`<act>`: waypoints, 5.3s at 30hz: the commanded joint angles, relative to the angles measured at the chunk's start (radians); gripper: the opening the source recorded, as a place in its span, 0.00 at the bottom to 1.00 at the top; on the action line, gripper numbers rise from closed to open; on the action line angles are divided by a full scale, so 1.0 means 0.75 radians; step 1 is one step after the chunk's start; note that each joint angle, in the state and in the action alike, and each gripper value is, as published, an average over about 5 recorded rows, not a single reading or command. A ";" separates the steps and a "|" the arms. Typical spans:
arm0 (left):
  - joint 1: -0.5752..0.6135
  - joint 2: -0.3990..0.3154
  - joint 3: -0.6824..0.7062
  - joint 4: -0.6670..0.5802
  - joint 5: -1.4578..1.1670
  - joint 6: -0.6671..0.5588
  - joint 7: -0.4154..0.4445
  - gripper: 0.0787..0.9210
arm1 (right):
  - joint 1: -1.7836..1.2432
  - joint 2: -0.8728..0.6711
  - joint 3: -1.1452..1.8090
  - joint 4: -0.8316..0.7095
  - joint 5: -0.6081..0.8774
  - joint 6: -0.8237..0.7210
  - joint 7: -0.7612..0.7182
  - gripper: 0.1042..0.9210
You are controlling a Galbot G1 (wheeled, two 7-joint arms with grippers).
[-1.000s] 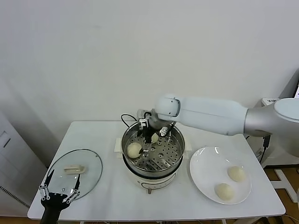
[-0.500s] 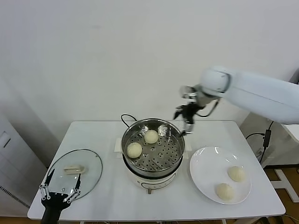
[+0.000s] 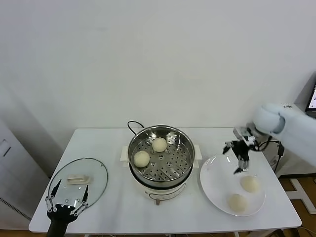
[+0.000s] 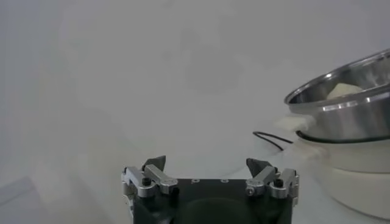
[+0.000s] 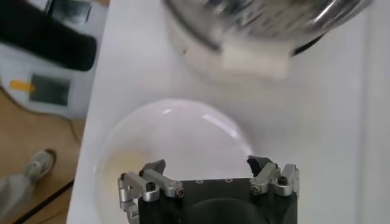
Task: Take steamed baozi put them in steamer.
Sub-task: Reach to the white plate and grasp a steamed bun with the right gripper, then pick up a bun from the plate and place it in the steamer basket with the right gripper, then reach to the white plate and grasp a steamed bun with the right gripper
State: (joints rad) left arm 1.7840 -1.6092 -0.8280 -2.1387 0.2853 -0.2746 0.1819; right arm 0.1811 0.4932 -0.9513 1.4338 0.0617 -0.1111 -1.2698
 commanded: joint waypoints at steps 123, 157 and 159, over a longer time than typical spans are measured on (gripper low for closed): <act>0.023 -0.031 -0.015 -0.074 0.011 0.012 -0.003 0.88 | 0.177 0.021 -0.071 -0.337 0.042 0.053 0.042 0.88; 0.036 -0.041 0.020 -0.038 0.075 -0.003 -0.003 0.88 | -0.668 0.062 0.655 -0.372 -0.417 0.157 0.111 0.87; 0.039 -0.041 0.018 -0.037 0.074 -0.007 -0.003 0.88 | -0.667 0.072 0.657 -0.378 -0.417 0.157 0.121 0.84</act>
State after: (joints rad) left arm 1.8096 -1.6091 -0.8134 -2.1685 0.3409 -0.2756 0.1798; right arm -0.2644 0.5371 -0.5055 1.1659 -0.2184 0.0030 -1.2004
